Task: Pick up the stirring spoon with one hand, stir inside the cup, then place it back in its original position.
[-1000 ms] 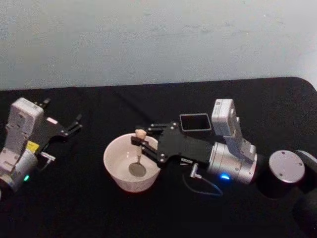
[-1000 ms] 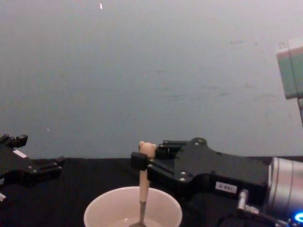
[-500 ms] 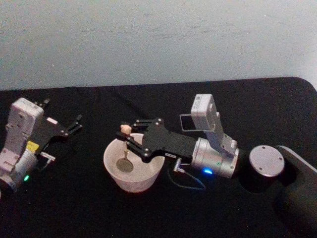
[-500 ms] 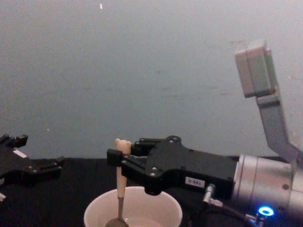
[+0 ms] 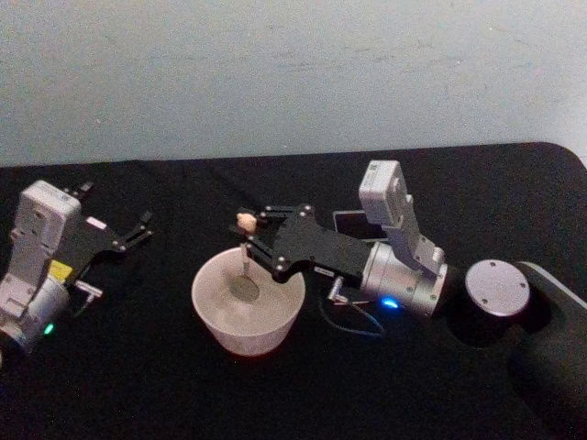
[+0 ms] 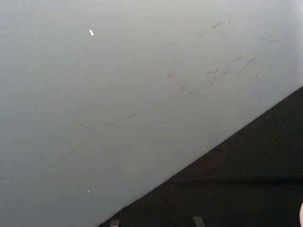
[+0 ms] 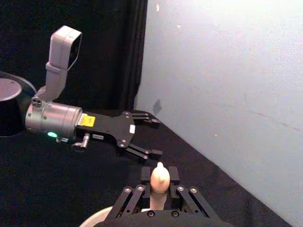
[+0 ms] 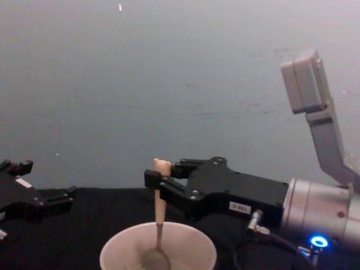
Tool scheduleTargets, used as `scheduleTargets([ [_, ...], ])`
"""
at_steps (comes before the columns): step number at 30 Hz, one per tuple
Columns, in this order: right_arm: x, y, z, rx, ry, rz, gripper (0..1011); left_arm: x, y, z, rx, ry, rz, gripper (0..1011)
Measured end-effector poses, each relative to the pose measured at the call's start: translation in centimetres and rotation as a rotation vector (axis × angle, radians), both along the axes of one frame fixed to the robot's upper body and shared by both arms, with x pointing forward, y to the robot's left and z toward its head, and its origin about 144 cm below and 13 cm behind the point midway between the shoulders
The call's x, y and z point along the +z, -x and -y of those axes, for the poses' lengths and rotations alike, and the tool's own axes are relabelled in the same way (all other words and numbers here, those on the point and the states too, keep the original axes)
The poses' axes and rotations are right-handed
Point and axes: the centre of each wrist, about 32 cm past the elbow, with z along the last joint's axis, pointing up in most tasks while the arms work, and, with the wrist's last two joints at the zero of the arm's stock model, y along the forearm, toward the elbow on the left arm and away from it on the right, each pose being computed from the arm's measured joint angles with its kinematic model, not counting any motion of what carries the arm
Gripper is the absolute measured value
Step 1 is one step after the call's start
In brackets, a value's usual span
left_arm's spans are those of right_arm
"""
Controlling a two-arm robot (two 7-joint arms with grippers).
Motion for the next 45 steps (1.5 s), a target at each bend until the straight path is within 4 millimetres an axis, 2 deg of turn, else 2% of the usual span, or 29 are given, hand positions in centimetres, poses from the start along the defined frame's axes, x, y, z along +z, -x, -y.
scheduleTargets([
  [14,0.1,0.7,1.6,-0.018,0.002,0.003,213,0.0,0.0,0.0,0.0,0.0,0.0,1001],
  [25,0.0,2.5,3.1,-0.011,0.014,-0.015,213,0.0,0.0,0.0,0.0,0.0,0.0,1001],
  [35,0.3,3.9,2.4,0.05,-0.006,-0.03,213,0.0,0.0,0.0,0.0,0.0,0.0,1001],
  [45,0.0,3.2,0.7,0.064,-0.007,-0.04,213,0.0,0.0,0.0,0.0,0.0,0.0,1001],
])
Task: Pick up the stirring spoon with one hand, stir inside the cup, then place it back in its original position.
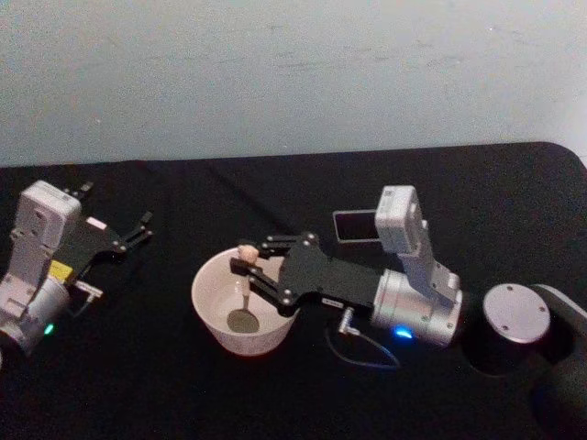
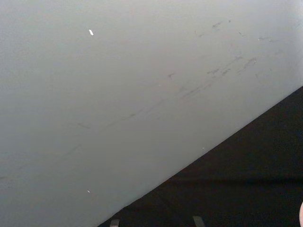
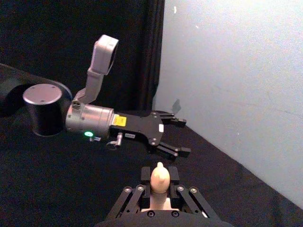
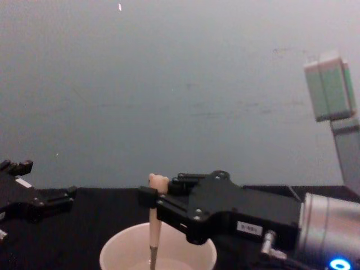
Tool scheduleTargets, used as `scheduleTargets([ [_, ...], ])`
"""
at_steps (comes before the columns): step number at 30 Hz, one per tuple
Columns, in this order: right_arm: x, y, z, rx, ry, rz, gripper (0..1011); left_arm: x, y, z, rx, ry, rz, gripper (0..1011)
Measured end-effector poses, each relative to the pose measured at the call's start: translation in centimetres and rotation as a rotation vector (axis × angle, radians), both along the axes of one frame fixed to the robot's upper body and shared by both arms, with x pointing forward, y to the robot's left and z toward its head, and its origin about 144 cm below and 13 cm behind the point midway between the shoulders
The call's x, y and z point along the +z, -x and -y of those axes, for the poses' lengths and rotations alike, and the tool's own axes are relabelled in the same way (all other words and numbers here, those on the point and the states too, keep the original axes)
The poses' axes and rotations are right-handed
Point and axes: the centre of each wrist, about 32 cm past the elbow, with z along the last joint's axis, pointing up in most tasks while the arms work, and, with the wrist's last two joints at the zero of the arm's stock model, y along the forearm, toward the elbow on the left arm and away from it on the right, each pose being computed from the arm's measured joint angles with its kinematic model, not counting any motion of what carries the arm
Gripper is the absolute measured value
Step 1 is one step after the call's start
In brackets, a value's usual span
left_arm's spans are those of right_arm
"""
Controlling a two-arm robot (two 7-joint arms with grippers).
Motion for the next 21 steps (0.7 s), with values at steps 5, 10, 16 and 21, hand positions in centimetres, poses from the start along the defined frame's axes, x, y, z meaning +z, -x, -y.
scheduleTargets([
  [5,0.0,-1.0,-0.9,-0.014,-0.007,0.003,213,0.0,0.0,0.0,0.0,0.0,0.0,1001],
  [10,0.1,-1.9,-1.3,-0.033,-0.011,0.009,213,0.0,0.0,0.0,0.0,0.0,0.0,1001],
  [16,-0.1,-2.8,-1.0,-0.074,-0.003,0.008,213,0.0,0.0,0.0,0.0,0.0,0.0,1001],
  [21,-0.2,-3.0,-0.5,-0.095,-0.003,0.006,213,0.0,0.0,0.0,0.0,0.0,0.0,1001],
])
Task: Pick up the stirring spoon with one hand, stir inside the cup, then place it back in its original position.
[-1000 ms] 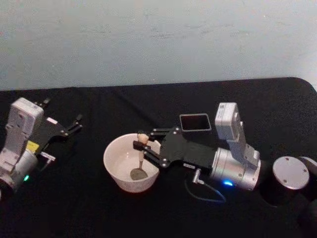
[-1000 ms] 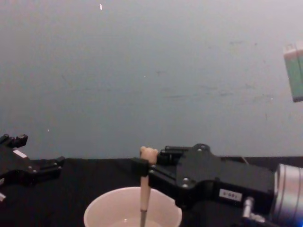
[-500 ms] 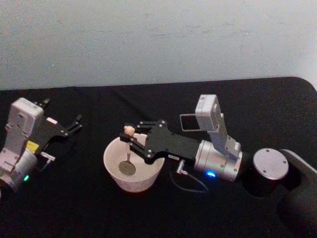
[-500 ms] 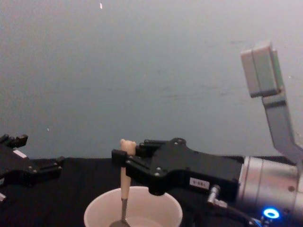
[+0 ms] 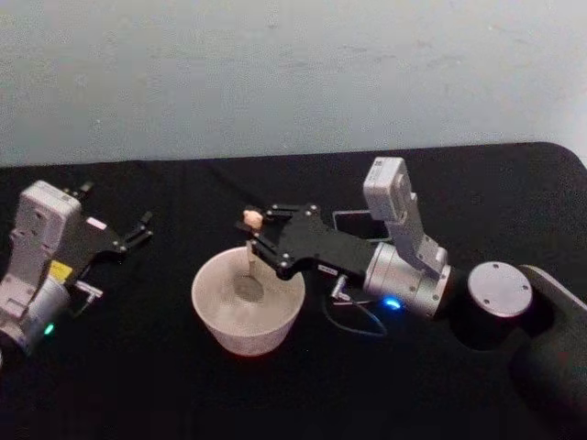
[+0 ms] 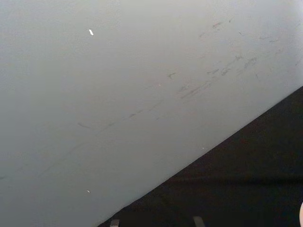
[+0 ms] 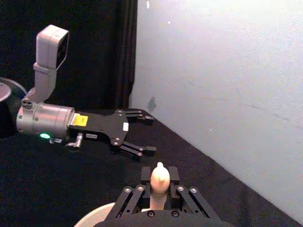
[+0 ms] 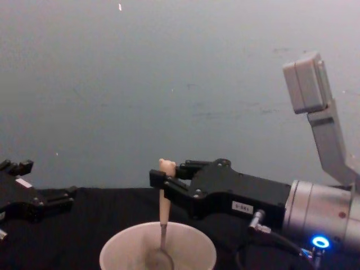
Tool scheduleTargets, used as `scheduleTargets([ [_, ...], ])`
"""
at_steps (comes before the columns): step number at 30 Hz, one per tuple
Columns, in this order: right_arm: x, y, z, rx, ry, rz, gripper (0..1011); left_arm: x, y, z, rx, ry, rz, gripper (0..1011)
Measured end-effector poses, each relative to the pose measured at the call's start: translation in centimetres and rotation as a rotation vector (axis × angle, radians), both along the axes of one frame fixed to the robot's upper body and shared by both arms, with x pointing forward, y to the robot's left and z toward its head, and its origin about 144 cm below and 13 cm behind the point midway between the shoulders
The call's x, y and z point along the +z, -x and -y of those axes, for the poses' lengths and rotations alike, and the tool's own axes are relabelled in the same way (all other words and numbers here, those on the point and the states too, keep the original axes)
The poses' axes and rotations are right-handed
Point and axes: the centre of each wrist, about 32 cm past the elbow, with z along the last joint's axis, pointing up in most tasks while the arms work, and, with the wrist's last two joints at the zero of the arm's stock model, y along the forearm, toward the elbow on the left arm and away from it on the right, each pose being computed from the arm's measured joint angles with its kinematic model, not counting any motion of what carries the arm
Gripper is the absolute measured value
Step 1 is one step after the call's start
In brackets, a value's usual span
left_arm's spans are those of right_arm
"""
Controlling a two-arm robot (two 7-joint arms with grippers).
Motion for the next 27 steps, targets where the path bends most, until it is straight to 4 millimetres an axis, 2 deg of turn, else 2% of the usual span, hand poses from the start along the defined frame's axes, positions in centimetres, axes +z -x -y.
scheduleTargets([
  [14,0.1,0.5,1.2,-0.022,0.0,-0.006,213,0.0,0.0,0.0,0.0,0.0,0.0,1001],
  [27,0.3,3.3,3.0,-0.011,-0.004,-0.026,213,0.0,0.0,0.0,0.0,0.0,0.0,1001],
])
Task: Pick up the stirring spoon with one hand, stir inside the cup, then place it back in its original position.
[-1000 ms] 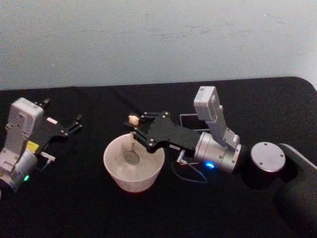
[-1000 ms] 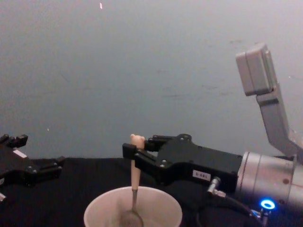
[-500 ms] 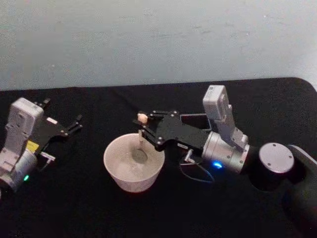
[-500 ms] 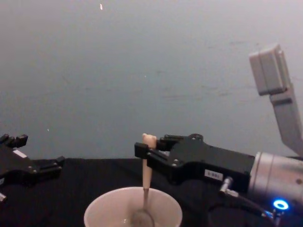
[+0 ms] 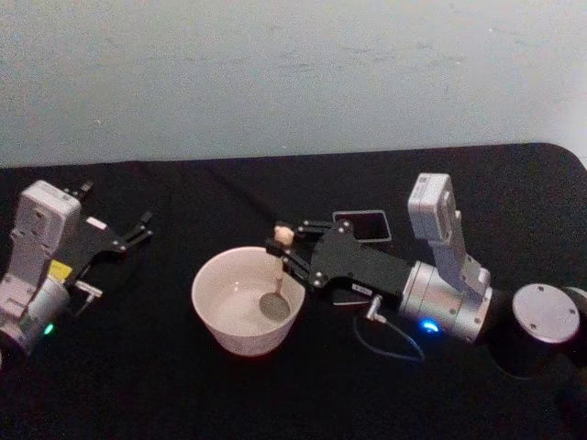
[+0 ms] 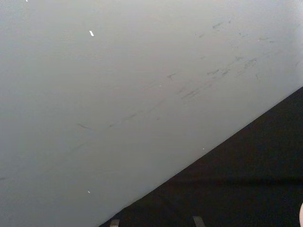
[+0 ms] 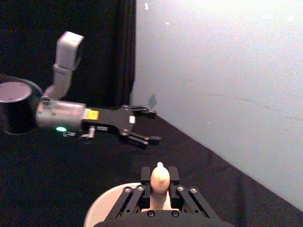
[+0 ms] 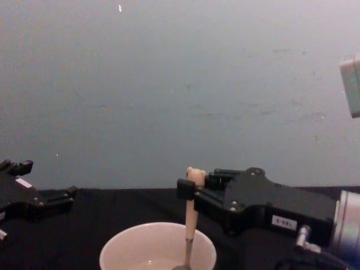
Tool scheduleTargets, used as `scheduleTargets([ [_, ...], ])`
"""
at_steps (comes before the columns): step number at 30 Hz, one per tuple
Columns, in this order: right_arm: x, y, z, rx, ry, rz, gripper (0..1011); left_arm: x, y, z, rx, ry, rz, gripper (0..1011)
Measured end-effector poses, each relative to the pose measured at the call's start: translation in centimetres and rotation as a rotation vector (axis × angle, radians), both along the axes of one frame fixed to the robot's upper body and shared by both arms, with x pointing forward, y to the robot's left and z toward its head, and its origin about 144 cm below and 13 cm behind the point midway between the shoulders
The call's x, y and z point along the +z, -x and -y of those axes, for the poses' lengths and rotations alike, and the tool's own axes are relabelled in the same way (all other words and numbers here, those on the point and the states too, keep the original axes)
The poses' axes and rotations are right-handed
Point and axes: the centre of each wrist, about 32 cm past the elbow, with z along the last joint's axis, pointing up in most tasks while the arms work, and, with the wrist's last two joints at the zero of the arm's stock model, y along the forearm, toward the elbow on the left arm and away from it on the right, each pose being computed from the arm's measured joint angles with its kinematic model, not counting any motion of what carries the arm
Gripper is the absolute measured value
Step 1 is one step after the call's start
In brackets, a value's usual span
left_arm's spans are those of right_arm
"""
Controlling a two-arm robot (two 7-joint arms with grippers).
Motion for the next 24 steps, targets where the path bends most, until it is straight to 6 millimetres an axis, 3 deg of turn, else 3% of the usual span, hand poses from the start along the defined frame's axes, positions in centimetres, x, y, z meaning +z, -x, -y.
scheduleTargets([
  [11,0.1,1.2,-1.8,0.085,-0.016,-0.012,213,0.0,0.0,0.0,0.0,0.0,0.0,1001],
  [24,0.0,-1.3,-4.0,0.056,-0.022,0.0,213,0.0,0.0,0.0,0.0,0.0,0.0,1001],
])
